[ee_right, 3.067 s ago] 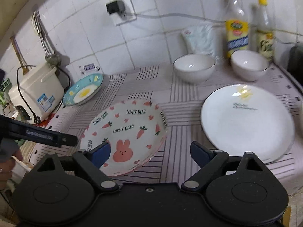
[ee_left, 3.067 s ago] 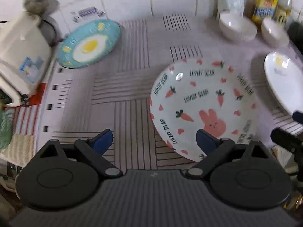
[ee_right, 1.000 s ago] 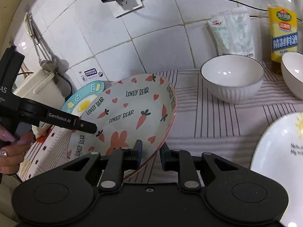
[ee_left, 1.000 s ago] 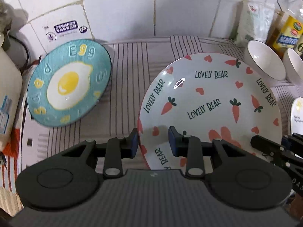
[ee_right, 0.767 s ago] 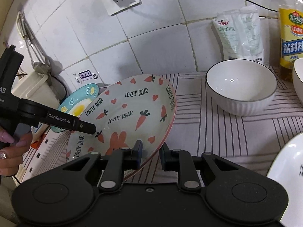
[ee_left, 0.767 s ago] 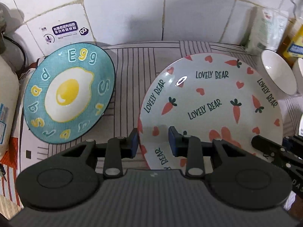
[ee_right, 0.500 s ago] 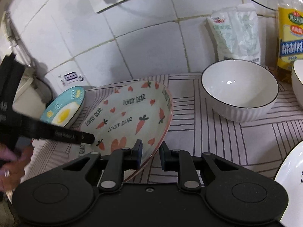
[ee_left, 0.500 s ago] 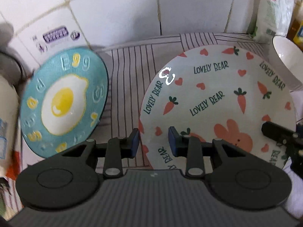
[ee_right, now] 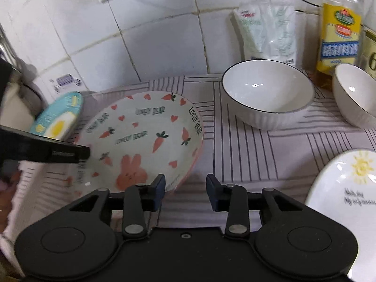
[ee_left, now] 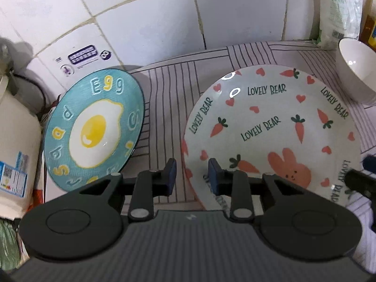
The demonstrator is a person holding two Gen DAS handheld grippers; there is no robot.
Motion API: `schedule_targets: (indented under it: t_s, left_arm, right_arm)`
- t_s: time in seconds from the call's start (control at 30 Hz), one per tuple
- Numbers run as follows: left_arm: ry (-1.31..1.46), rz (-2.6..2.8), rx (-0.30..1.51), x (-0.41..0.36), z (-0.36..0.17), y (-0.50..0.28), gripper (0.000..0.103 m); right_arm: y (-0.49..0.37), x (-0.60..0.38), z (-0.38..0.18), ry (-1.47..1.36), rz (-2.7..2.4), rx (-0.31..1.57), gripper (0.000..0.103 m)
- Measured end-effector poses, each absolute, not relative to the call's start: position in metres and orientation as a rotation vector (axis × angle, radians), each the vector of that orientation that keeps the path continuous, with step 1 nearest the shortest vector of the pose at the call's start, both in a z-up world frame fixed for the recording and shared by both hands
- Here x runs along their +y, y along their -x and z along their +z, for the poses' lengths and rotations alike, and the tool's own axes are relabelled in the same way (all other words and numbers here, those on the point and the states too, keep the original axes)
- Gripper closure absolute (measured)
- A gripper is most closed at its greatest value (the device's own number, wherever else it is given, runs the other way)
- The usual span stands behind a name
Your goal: Organize plates and bowls
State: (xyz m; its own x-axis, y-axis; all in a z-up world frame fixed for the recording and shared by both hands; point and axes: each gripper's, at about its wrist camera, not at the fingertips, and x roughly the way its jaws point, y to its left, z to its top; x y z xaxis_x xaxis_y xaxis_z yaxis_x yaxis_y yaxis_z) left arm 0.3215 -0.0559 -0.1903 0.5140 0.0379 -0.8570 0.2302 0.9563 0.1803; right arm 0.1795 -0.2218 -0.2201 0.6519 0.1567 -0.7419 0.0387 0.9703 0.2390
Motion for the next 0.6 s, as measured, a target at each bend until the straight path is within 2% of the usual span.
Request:
schedule_targets:
  t_s: [0.1, 0.2, 0.5, 0.6]
  left_arm:
    - [-0.241, -0.131, 1.020, -0.052, -0.176, -0.309, 0.072]
    - [-0.222, -0.155, 1.012, -0.054, -0.161, -0.294, 0.063]
    - [-0.218, -0.351, 0.970, -0.092, -0.110, -0.249, 0.062]
    - [-0.209, -0.392, 0.963, -0.103, -0.097, -0.238, 0.062]
  right_arm:
    - [-0.154, -0.236, -0.205, -0.247, 0.070, 0.829, 0.060]
    - [-0.130, -0.253, -0.189, -0.203, -0.009, 0.770, 0.058]
    - [-0.075, -0.300, -0.157, -0.149, -0.098, 0.680, 0.058]
    - [-0.054, -0.307, -0.150, -0.119, -0.107, 0.661, 0.054]
